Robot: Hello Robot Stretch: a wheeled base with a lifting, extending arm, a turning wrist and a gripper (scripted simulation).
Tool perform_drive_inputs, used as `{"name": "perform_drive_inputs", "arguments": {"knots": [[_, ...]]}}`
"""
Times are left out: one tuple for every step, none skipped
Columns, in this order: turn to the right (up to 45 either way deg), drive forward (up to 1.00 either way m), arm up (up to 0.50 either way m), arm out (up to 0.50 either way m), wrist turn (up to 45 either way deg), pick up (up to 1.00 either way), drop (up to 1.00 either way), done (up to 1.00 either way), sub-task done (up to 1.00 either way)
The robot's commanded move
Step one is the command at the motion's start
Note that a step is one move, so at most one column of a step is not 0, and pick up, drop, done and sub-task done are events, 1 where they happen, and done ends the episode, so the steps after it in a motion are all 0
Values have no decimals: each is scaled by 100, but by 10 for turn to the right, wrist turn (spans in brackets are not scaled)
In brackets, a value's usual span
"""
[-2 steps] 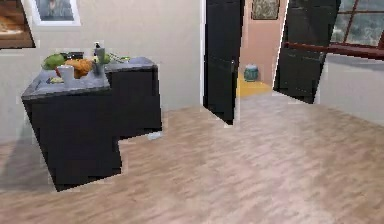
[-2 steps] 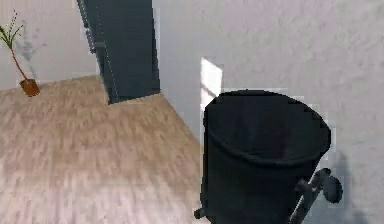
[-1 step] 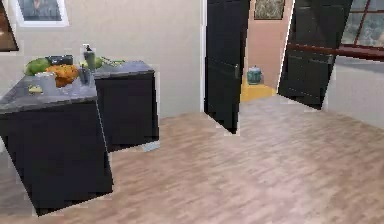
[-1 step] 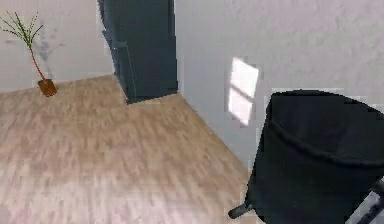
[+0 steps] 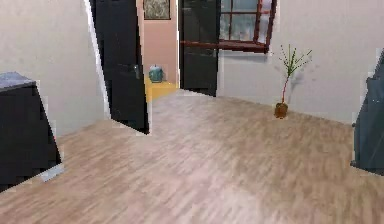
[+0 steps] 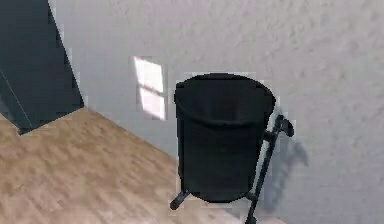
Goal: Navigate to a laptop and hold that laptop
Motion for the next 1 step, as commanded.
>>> {"name": "perform_drive_inputs", "arguments": {"knots": [[0, 100, 0, 0, 0, 0, 0, 0, 0]]}}
